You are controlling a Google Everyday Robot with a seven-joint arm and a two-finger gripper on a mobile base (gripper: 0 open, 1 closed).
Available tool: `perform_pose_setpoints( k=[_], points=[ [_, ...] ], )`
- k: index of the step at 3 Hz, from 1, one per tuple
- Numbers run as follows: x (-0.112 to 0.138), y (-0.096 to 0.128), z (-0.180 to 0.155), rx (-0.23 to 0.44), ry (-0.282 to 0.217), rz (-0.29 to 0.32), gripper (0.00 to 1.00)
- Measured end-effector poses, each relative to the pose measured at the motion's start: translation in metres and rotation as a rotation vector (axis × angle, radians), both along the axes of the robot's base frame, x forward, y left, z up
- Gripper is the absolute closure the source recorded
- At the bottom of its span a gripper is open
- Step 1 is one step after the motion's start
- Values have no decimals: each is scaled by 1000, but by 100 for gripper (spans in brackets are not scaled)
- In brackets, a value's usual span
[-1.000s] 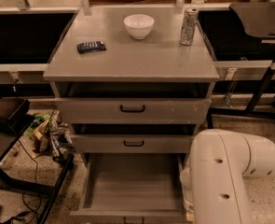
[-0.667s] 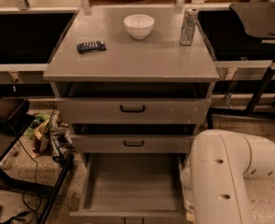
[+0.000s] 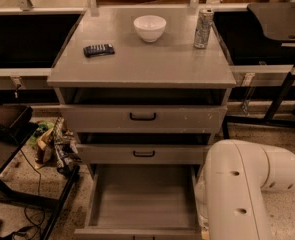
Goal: Open bottom drawer
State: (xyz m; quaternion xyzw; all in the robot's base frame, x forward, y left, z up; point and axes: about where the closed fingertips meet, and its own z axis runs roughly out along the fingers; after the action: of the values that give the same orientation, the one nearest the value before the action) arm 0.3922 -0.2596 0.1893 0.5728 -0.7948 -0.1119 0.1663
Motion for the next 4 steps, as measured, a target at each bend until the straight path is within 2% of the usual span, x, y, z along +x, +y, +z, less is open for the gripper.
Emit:
perform_pose_setpoints(
  k=[3,4],
  points=[
    [0,0,0,0,0,0,11],
    [-6,0,21,18,-25,5,0]
  ],
)
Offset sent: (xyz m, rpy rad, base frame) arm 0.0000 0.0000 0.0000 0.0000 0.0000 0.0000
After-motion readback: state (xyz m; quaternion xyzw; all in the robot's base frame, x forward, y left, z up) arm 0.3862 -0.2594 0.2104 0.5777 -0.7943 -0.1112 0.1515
